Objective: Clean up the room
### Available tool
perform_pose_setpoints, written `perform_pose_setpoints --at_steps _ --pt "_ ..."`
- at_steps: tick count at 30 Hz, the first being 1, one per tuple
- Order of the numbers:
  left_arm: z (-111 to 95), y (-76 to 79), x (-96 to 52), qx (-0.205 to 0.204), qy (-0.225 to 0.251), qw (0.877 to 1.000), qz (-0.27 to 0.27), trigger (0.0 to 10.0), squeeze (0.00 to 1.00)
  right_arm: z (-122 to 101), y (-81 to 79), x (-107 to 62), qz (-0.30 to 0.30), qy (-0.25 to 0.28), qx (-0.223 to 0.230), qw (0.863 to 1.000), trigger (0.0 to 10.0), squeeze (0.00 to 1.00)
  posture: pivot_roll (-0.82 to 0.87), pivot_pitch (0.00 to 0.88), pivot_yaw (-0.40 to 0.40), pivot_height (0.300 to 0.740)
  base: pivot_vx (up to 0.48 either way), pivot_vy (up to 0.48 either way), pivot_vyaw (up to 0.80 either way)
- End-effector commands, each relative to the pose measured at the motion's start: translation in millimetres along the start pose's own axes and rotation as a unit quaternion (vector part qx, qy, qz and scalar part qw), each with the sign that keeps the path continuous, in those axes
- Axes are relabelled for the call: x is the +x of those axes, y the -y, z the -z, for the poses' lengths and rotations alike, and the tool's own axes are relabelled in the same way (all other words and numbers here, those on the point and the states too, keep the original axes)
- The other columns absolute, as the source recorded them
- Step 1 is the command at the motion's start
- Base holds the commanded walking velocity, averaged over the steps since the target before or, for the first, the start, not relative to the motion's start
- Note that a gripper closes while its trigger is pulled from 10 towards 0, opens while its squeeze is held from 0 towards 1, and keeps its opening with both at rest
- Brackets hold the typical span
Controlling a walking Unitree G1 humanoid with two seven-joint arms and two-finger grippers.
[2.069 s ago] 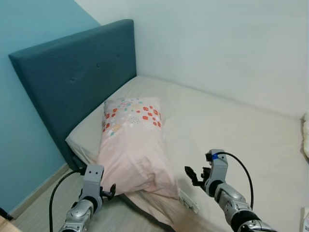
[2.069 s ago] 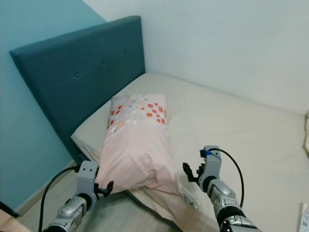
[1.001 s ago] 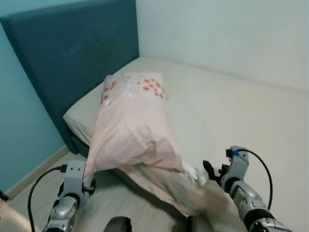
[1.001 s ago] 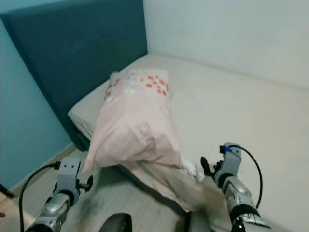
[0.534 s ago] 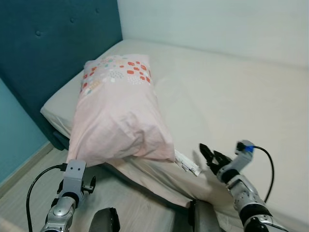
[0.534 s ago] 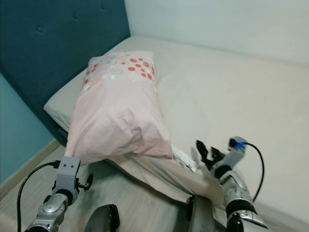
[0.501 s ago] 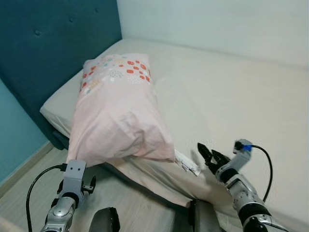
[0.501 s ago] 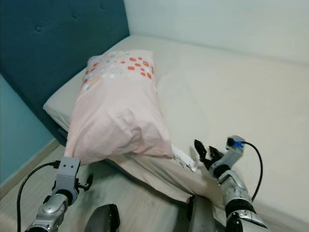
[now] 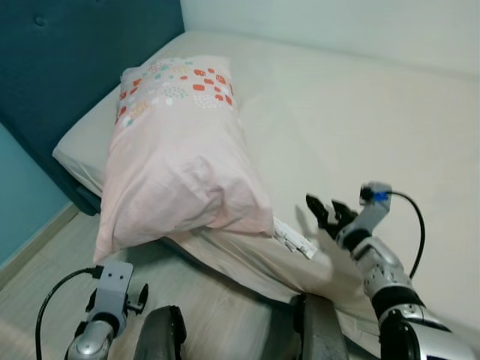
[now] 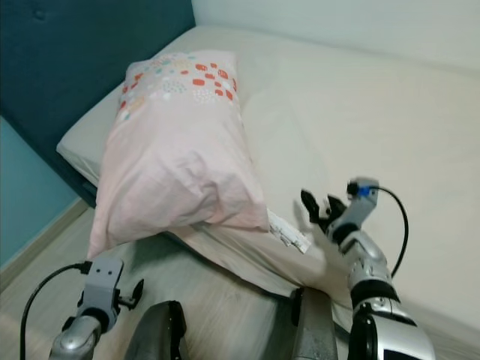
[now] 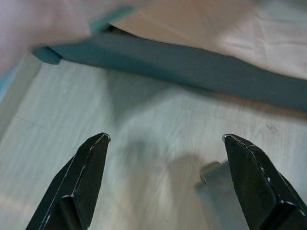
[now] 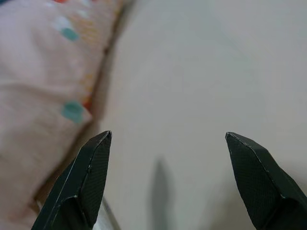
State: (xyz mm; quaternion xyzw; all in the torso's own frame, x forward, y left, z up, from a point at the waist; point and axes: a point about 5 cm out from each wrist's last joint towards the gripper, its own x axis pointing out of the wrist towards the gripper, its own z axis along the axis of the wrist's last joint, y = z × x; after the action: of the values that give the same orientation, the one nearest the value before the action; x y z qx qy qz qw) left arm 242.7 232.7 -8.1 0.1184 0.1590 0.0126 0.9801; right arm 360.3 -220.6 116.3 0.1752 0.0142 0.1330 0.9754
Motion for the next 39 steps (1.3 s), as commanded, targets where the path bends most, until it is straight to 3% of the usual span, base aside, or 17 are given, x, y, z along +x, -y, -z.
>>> perform_pose_setpoints --at_steps 1,2,3,5,6,8,9,11,12,18,19,24,27,29,30,36,39 --pt "7 2.4 -5.6 0.003 -0.007 1.000 0.006 10.0 0.00 9 -7.0 1.7 -0.017 -0.018 0.007 1.000 10.0 0.00 0.06 0.266 0.025 0.482 0.000 0.000 0.00" --pt "7 2.4 -5.6 0.003 -0.007 1.000 0.006 10.0 0.00 9 -7.0 1.7 -0.017 -0.018 0.007 1.000 10.0 0.00 0.06 0.266 0.025 0.482 0.000 0.000 0.00" --pt "7 3.5 -6.3 0.002 -0.005 1.000 0.007 10.0 0.00 12 -18.8 7.9 -0.045 -0.029 0.002 0.999 10.0 0.00 0.06 0.275 0.020 0.482 0.000 0.000 0.00" --pt "7 3.5 -6.3 0.002 -0.005 1.000 0.007 10.0 0.00 12 -18.8 7.9 -0.045 -0.029 0.002 0.999 10.0 0.00 0.06 0.275 0.020 0.482 0.000 0.000 0.00" --pt "6 4.5 -7.1 0.002 -0.003 1.000 0.008 10.0 0.00 18 -30.7 13.4 -0.069 -0.050 -0.009 0.996 10.0 0.00 0.07 0.282 0.015 0.482 0.000 0.000 0.00" --pt "6 4.5 -7.1 0.002 -0.003 1.000 0.008 10.0 0.00 18 -30.7 13.4 -0.069 -0.050 -0.009 0.996 10.0 0.00 0.07 0.282 0.015 0.482 0.000 0.000 0.00" --pt "5 5.7 -9.8 -0.001 0.004 1.000 0.007 10.0 0.00 34 -49.5 20.7 -0.086 -0.109 -0.078 0.987 10.0 0.00 0.08 0.302 0.003 0.482 0.000 0.000 0.00" --pt "5 5.7 -9.8 -0.001 0.004 1.000 0.007 10.0 0.00 34 -49.5 20.7 -0.086 -0.109 -0.078 0.987 10.0 0.00 0.08 0.302 0.003 0.482 0.000 0.000 0.00" --pt "6 7.2 -13.0 -0.002 0.007 1.000 0.010 10.0 0.00 40 -55.0 23.1 -0.082 -0.131 -0.116 0.981 10.0 0.00 0.08 0.307 0.005 0.482 0.000 0.000 0.00" --pt "10 12.7 -19.9 -0.002 0.005 1.000 0.018 10.0 0.00 41 -65.1 24.9 -0.118 -0.133 -0.126 0.976 10.0 0.00 0.07 0.316 0.006 0.482 0.000 0.000 0.00" --pt "10 13.7 -20.4 -0.003 0.004 1.000 0.019 10.0 0.00 48 -68.1 22.7 -0.135 -0.156 -0.162 0.965 10.0 0.00 0.07 0.317 0.001 0.482 0.000 0.000 0.00" --pt "10 14.6 -21.2 -0.003 0.003 1.000 0.020 10.0 0.00 57 -66.6 20.2 -0.122 -0.190 -0.221 0.949 10.0 0.00 0.06 0.319 -0.001 0.482 0.000 0.000 0.00" --pt "10 15.3 -21.6 -0.005 0.002 1.000 0.017 10.0 0.00 59 -59.0 19.6 -0.076 -0.210 -0.293 0.930 10.0 0.00 0.06 0.319 -0.005 0.482 0.000 0.000 0.00" --pt "10 15.4 -22.0 -0.005 0.001 1.000 0.017 10.0 0.00 59 -58.3 19.6 -0.071 -0.211 -0.304 0.926 10.0 0.00 0.06 0.319 -0.005 0.482 0.000 0.000 0.00" --pt "9 16.2 -22.0 -0.006 0.001 1.000 0.017 10.0 0.00 58 -54.6 19.6 -0.049 -0.204 -0.310 0.927 0.0 0.00 0.06 0.316 -0.007 0.482 0.000 0.000 0.00" --pt "8 17.3 -21.2 -0.008 0.002 1.000 0.016 10.0 0.00 53 -51.9 21.0 -0.029 -0.188 -0.298 0.935 0.0 0.00 0.06 0.309 -0.013 0.482 0.000 0.000 0.00" --pt "7 17.1 -19.4 -0.011 0.002 1.000 0.012 10.0 0.00 46 -51.5 22.8 -0.020 -0.160 -0.271 0.949 0.0 0.00 0.05 0.300 -0.020 0.482 0.000 0.000 0.00"
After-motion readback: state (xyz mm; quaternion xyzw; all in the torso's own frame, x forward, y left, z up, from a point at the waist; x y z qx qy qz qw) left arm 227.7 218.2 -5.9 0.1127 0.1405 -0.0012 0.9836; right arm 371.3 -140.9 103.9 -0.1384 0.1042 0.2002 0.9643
